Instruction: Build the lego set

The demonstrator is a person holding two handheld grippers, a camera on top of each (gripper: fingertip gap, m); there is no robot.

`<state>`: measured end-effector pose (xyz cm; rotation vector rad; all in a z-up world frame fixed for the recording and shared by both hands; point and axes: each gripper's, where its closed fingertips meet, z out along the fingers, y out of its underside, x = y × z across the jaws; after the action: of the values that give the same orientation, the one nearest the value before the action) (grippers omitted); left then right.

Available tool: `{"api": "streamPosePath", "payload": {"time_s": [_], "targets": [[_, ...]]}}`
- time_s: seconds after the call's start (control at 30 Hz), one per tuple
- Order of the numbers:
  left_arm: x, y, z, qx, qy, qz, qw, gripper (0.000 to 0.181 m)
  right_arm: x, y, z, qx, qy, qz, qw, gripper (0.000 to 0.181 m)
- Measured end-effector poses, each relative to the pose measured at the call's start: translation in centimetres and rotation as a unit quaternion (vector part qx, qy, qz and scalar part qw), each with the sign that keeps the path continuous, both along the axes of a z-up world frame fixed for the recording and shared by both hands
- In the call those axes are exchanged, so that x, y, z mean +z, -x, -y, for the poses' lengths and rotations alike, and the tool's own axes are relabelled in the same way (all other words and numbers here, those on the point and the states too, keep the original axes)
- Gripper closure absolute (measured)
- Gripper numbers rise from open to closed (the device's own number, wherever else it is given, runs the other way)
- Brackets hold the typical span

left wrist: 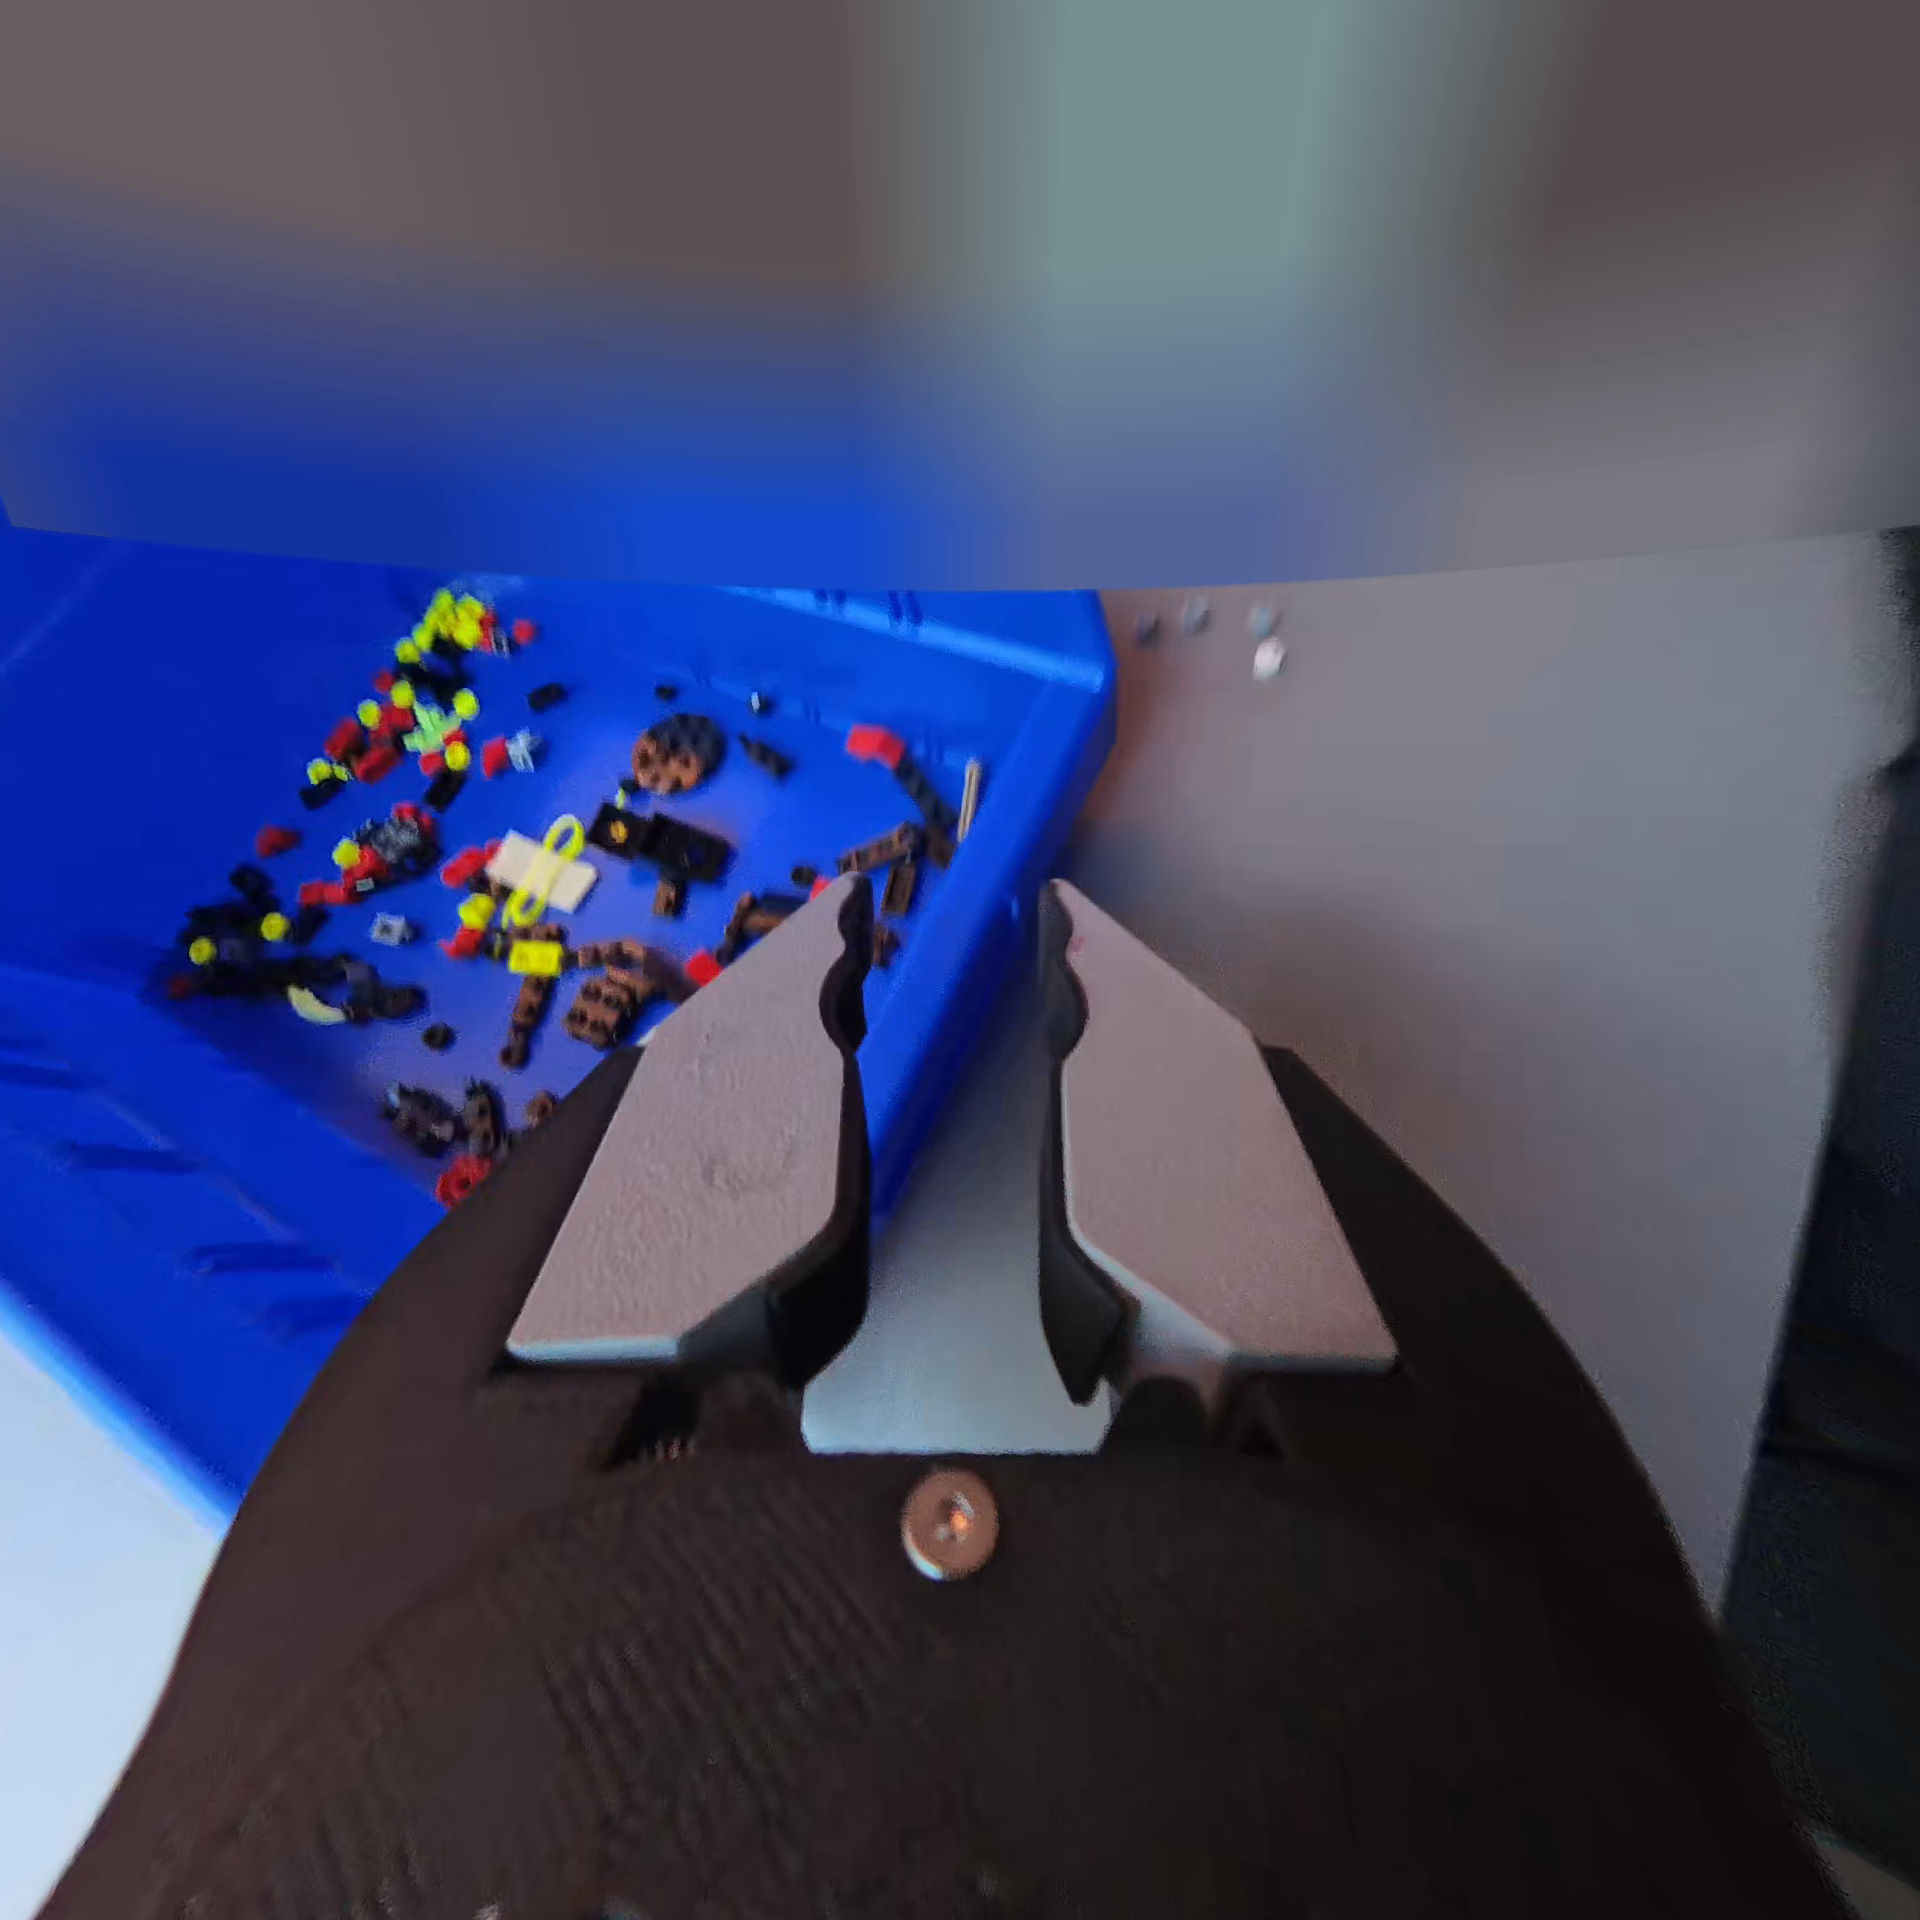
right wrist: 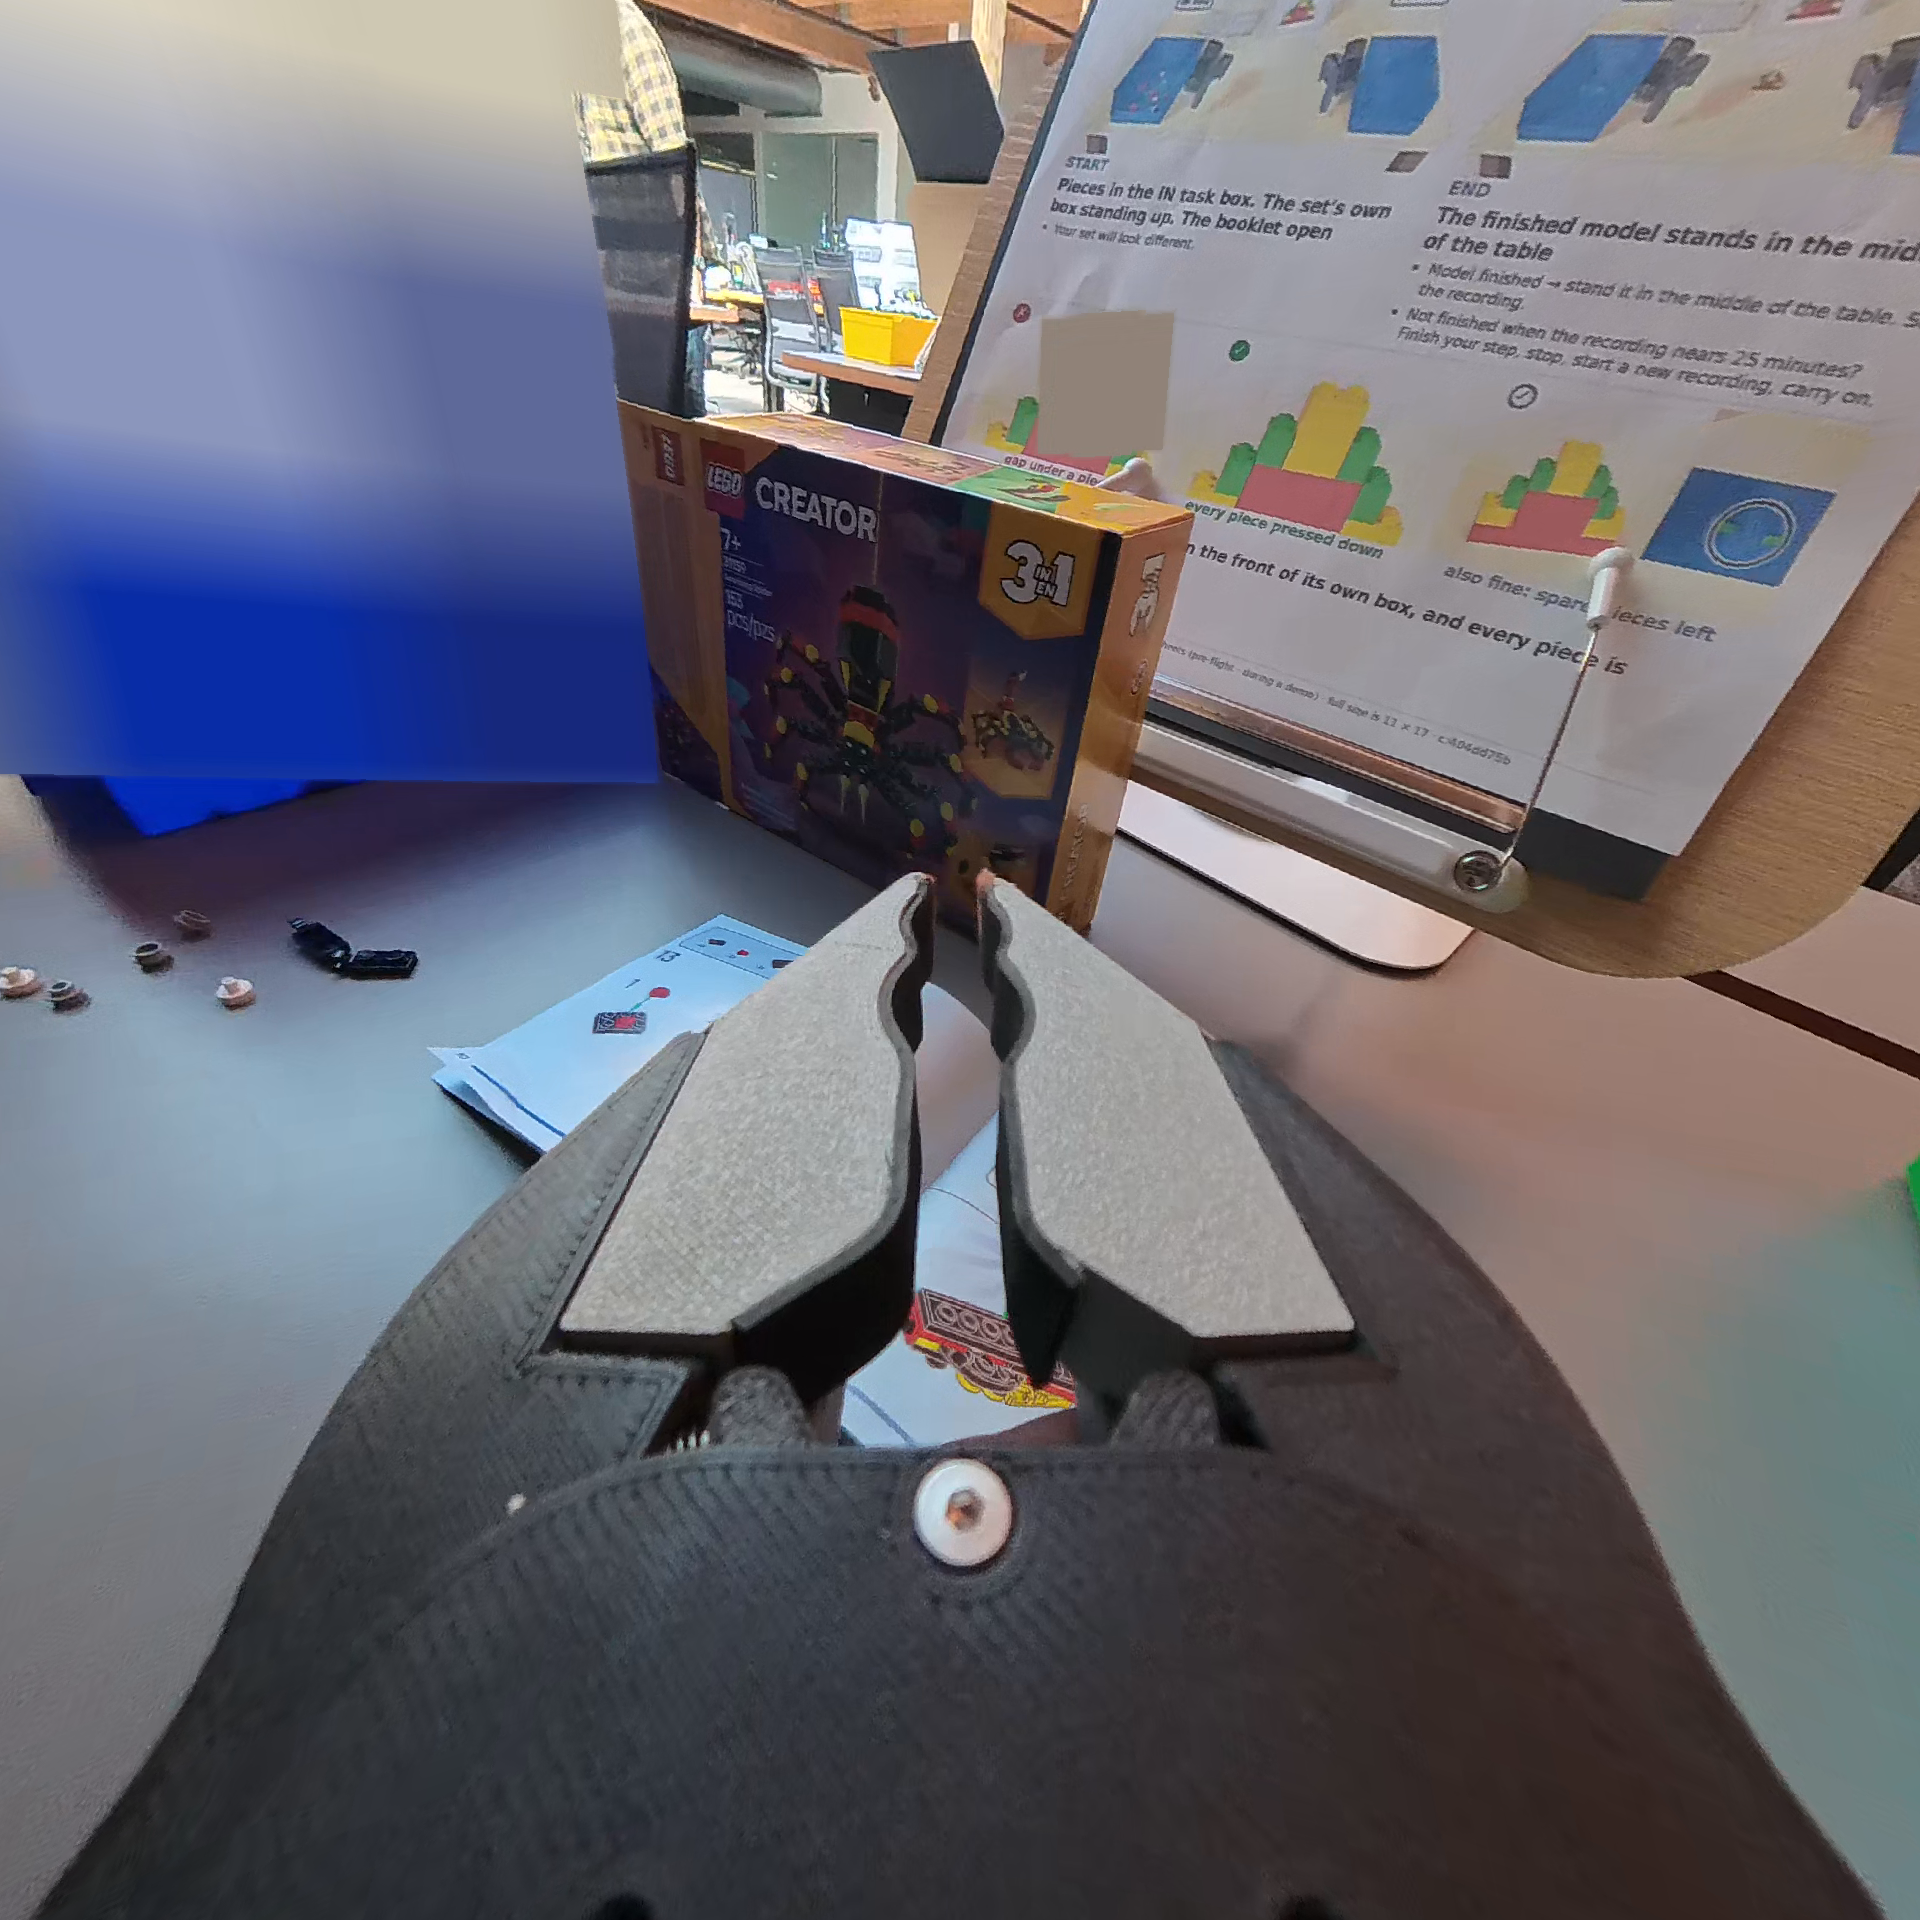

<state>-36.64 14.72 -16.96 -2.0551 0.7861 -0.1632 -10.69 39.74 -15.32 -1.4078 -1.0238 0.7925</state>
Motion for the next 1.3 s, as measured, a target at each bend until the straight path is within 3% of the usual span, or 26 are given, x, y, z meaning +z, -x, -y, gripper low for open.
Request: {"api": "streamPosePath", "payload": {"time_s": [0.03, 0.27, 0.37, 0.5, 0.63, 0.8, 1.17, 1.3], "targets": [[1.2, -0.3, -0.3, -0.002, -0.011, 0.014, 1.0, 0.155, 0.0, 0.0, 0.1, 0.002, 0.0, -0.001, 1.0, 0.176], [4.6, 0.8, -5.2, 0.02, -0.042, -0.05, 0.998, 0.152, 0.2, 0.2, 1.0, 0.022, 0.009, -0.007, 1.0, 0.176], [6.1, 1.5, -8.7, 0.056, -0.05, -0.003, 0.997, 0.15, 0.3, 0.3, 1.5, 0.028, 0.005, -0.007, 1.0, 0.175], [5.3, 2.3, -11.2, 0.118, -0.015, 0.045, 0.992, 0.147, 1.5, -0.2, 2.3, 0.035, -0.017, -0.019, 0.999, 0.172], [4.5, 3.5, -11.6, 0.185, -0.023, 0.059, 0.981, 0.141, 3.4, -0.7, 3.0, 0.034, -0.044, -0.041, 0.998, 0.171], [4.7, 4.4, -12.2, 0.237, -0.069, 0.05, 0.968, 0.154, 3.5, -0.5, 3.6, 0.04, -0.075, -0.027, 0.996, 0.171], [2.2, 5.0, -13.0, 0.227, -0.035, 0.08, 0.97, 0.149, 2.1, -0.2, 2.6, 0.042, -0.052, -0.01, 0.998, 0.171], [3.1, 3.5, -11.5, 0.164, -0.032, 0.073, 0.983, 0.158, 2.5, -0.4, 2.8, 0.039, -0.066, -0.011, 0.997, 0.171]]}}
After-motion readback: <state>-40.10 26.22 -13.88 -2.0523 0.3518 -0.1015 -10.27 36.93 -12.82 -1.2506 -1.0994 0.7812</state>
